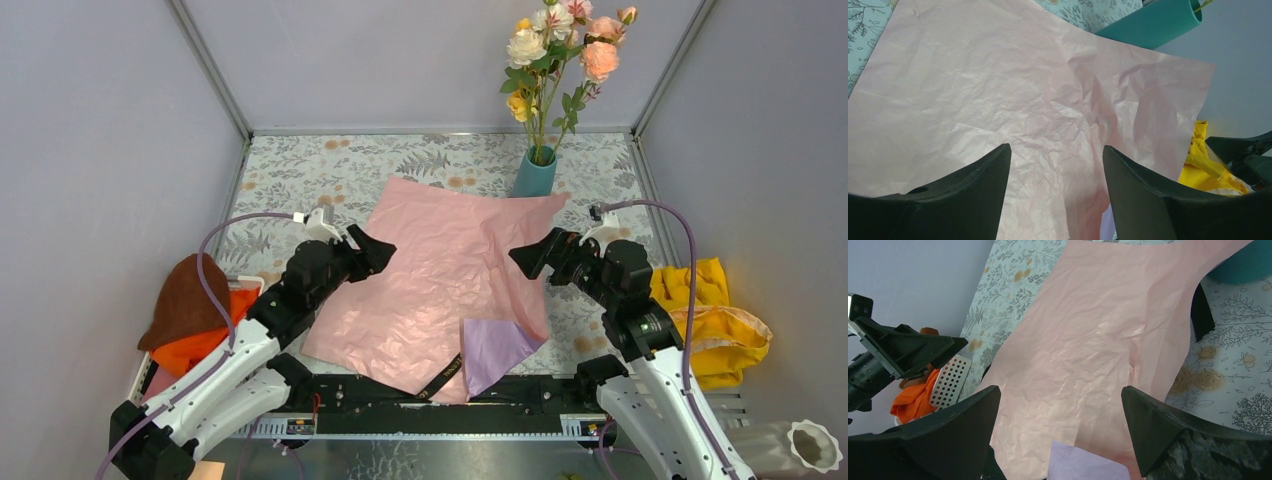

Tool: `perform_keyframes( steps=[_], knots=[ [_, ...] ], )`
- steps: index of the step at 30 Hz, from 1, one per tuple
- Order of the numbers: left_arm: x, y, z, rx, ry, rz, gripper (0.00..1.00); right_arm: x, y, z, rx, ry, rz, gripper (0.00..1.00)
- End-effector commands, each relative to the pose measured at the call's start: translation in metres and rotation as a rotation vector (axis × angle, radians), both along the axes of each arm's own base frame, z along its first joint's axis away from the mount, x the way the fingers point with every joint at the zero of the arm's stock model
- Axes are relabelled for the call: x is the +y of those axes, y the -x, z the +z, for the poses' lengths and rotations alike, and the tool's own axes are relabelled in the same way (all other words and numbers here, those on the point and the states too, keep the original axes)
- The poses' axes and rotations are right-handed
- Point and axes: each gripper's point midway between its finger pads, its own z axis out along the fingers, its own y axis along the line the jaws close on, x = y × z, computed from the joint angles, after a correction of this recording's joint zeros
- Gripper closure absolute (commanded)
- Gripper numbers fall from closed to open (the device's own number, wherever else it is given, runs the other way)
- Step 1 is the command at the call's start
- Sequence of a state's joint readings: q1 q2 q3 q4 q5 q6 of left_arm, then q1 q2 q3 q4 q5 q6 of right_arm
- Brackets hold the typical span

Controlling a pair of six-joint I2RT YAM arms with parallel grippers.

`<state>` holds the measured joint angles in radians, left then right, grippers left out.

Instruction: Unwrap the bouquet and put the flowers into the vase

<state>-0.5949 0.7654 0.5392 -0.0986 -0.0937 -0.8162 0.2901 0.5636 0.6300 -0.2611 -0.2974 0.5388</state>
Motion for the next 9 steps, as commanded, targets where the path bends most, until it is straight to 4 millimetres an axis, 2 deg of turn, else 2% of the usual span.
perform_keyframes(
  steps=[1, 4, 9],
  knots=[
    [0.0, -0.003, 0.011, -0.043, 0.031, 0.012, 0.25, -0.003, -0.004, -0.002, 0.002, 0.015, -0.025, 0.01],
    [0.0, -0.003, 0.01, -0.044, 0.031, 0.012, 0.25, -0.011, -0.007, -0.012, 0.032, 0.053, -0.069, 0.01],
    [0.002, -0.003, 0.009, -0.043, 0.027, 0.017, 0.25, -0.015, -0.007, -0.012, 0.019, 0.055, -0.09, 0.01]
  ],
)
